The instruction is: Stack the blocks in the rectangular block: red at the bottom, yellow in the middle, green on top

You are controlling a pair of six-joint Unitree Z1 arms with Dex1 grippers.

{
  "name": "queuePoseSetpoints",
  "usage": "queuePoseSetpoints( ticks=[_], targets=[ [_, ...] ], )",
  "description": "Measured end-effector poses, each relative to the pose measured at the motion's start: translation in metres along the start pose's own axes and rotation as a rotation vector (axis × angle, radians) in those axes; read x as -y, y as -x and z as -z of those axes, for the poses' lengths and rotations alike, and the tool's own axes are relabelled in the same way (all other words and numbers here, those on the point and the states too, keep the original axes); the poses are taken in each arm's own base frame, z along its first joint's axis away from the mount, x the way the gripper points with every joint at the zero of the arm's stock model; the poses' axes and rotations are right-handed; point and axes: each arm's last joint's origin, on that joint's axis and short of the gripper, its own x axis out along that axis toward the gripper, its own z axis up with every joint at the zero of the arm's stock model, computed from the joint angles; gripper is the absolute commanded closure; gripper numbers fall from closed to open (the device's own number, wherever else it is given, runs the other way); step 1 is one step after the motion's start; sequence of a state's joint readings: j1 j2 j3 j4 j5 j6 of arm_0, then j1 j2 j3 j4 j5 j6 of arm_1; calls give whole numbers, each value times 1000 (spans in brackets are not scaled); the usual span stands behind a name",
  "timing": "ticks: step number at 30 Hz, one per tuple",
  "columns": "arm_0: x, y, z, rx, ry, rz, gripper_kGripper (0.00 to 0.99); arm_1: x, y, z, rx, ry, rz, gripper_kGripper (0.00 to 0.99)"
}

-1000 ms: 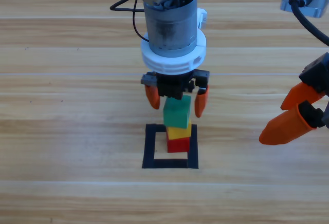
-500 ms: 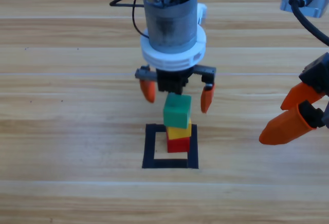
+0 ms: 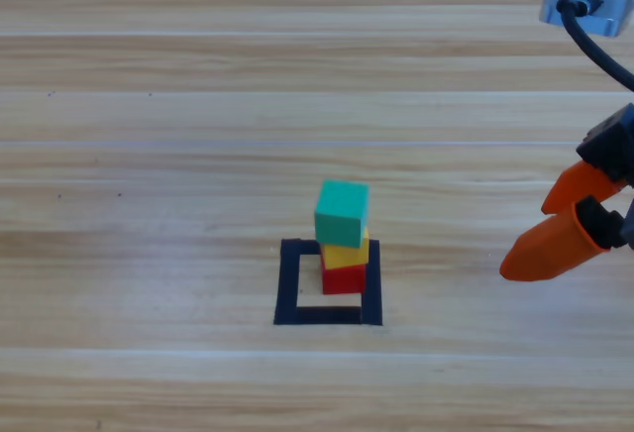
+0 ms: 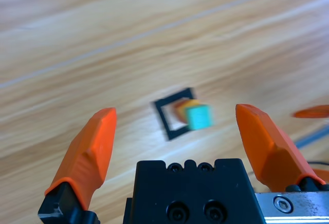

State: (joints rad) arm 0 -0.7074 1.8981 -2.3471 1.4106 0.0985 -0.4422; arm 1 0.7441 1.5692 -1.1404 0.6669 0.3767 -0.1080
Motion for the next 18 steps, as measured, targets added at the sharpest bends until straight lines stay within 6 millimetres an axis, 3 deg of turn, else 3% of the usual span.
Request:
queuePoseSetpoints(
  ticks=[3, 5, 9, 10, 12, 15, 18],
  targets=[
    [-37, 29, 20, 44, 8, -157, 0, 0, 0, 0, 0, 0, 0, 0],
    [-52, 25, 40, 75, 1, -206, 0, 0, 0, 0, 0, 0, 0, 0],
    [-81, -6, 111, 157, -76, -191, 0, 0, -1, 1, -4, -2, 0, 0],
    [-90, -4, 132, 169, -92, -190, 0, 0, -1, 1, -4, -2, 0, 0],
    [-101, 11, 154, 231, -102, -202, 0, 0, -1, 2, -6, -2, -1, 0],
    [-106, 24, 160, 340, -101, -210, 0, 0, -2, 3, -10, -4, -1, 0],
    [-109, 18, 169, 335, -108, -213, 0, 0, -1, 3, -9, -4, -1, 0]
  ],
)
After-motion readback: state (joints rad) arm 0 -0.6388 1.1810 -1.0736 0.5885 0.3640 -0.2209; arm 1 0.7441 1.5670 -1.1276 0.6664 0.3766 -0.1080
